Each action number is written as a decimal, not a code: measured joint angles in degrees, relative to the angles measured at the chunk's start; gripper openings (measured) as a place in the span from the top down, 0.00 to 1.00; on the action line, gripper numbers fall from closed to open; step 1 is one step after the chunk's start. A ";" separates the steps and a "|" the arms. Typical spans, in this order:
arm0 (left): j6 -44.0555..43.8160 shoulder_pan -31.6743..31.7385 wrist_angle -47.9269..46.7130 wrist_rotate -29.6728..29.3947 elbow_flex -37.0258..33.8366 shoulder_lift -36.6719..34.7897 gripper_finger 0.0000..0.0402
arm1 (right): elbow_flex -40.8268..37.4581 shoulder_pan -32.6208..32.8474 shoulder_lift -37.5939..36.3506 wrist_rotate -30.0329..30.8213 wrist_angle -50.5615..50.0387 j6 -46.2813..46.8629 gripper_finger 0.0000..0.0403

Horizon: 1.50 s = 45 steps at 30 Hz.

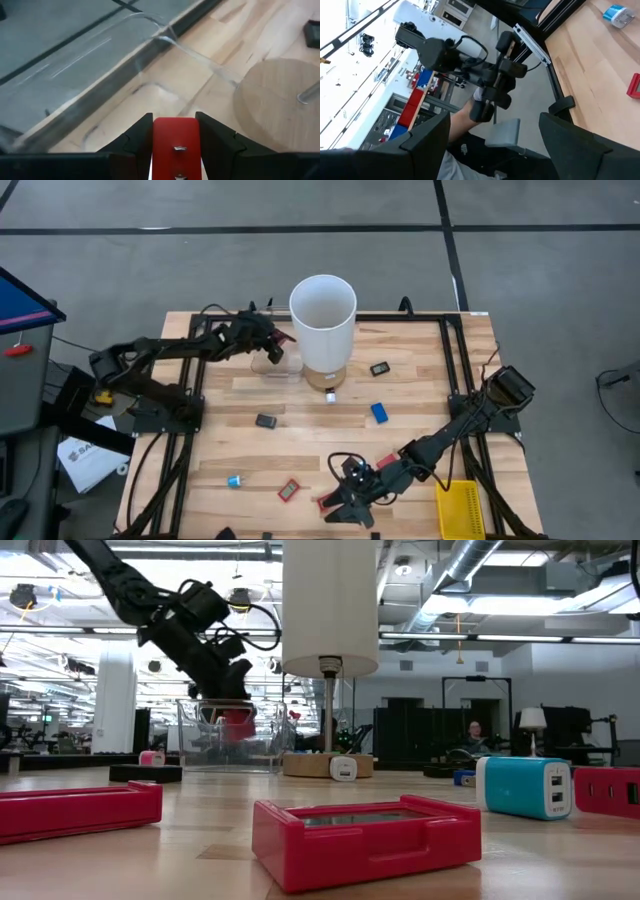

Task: Pick & Place Office items
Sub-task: Put the top red charger adapter into the transparent bin

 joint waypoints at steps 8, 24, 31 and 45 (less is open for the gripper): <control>3.88 -0.35 -8.18 -0.02 5.80 5.21 0.69 | 0.00 0.00 0.00 -0.15 0.01 -0.82 0.26; 4.41 -0.35 -10.74 0.04 7.47 7.67 0.69 | 0.00 0.00 0.00 -0.20 -0.44 -1.08 0.26; 3.53 -0.35 -12.54 0.63 7.47 7.67 0.69 | 0.00 0.00 0.00 -0.20 -0.36 -1.35 0.26; 2.17 -0.35 -13.61 4.28 7.47 7.67 0.68 | 0.00 0.04 0.00 -0.20 -0.37 -1.46 0.26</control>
